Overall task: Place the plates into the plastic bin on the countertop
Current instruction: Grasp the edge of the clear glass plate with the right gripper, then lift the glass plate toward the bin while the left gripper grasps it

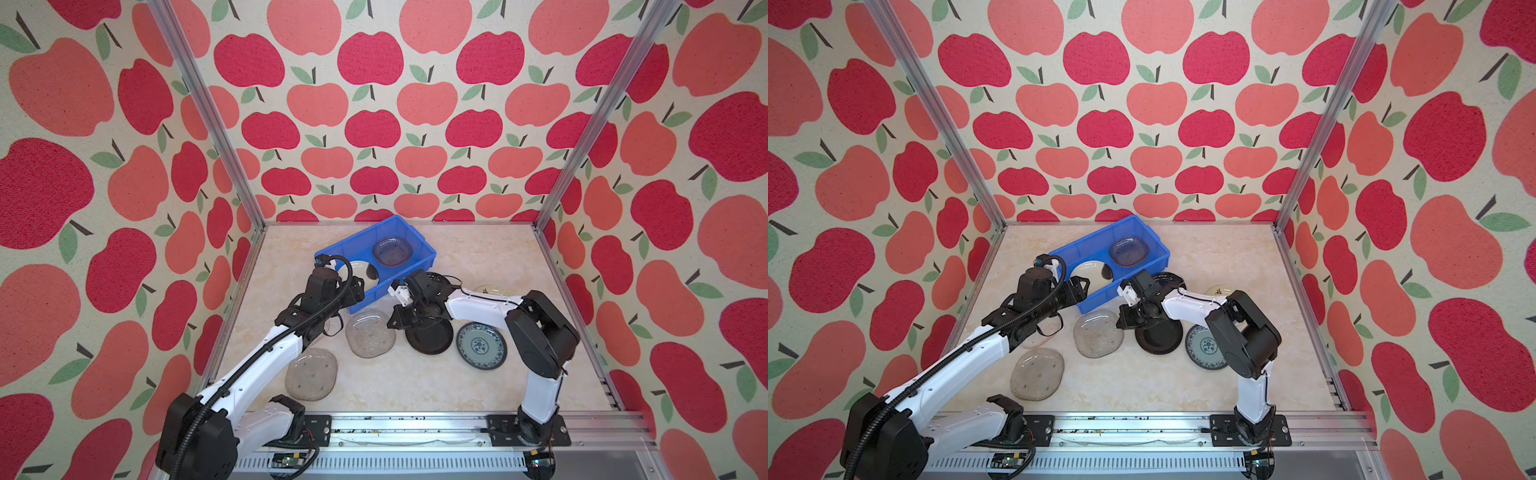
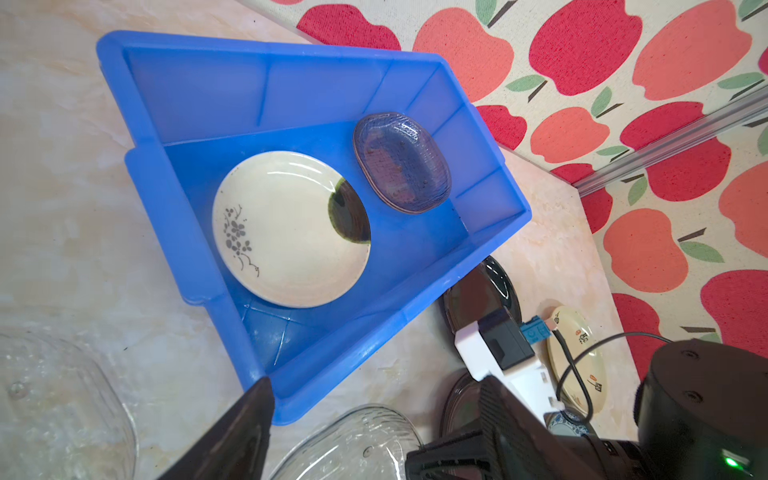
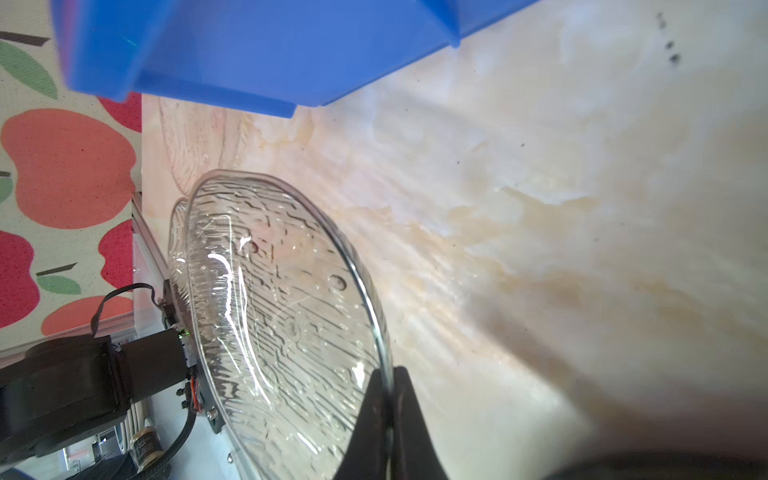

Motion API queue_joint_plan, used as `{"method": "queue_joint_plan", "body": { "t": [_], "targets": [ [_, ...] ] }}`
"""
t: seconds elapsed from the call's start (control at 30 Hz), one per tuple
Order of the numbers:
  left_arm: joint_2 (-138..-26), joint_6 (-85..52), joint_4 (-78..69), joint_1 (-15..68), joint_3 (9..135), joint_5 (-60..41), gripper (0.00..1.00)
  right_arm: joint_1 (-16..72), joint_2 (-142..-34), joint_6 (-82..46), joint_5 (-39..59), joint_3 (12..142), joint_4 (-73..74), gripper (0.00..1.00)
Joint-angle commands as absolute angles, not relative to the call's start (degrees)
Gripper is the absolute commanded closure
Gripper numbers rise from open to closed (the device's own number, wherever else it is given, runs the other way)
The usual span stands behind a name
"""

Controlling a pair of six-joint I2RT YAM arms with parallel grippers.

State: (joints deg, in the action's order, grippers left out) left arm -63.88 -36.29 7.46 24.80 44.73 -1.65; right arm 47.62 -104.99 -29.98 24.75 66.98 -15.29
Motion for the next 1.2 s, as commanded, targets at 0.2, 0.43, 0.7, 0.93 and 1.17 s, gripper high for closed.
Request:
{"method": "queue_joint_plan", "body": {
  "t": [0.2,0.43,0.7,0.93,1.17],
  "targets": [
    [-68.64,-36.07,3.56,23.14,51.52,-13.2,0.2,43.34,-95.75,-22.91,19.41,75.27,-37.63,1.0],
    [-71.67,-38.96,-3.24,21.2,50.29,-21.87,0.22,36.12,-95.81,-23.78,22.53,77.69,-36.11,1.0],
    [-73.3,-42.64,-11.07,20.61,46.79,-28.02,0.29,30.52,-97.28,-25.44,25.9,78.66,-31.7,1.0],
    [-76.24,-44.82,-14.22,20.57,45.71,-31.6,0.4,28.99,-99.15,-24.45,26.79,82.1,-31.93,1.0],
    [-77.95,-42.46,-11.51,20.74,46.35,-29.94,0.48,28.68,-99.84,-24.35,28.26,83.65,-31.68,1.0]
  ]
}}
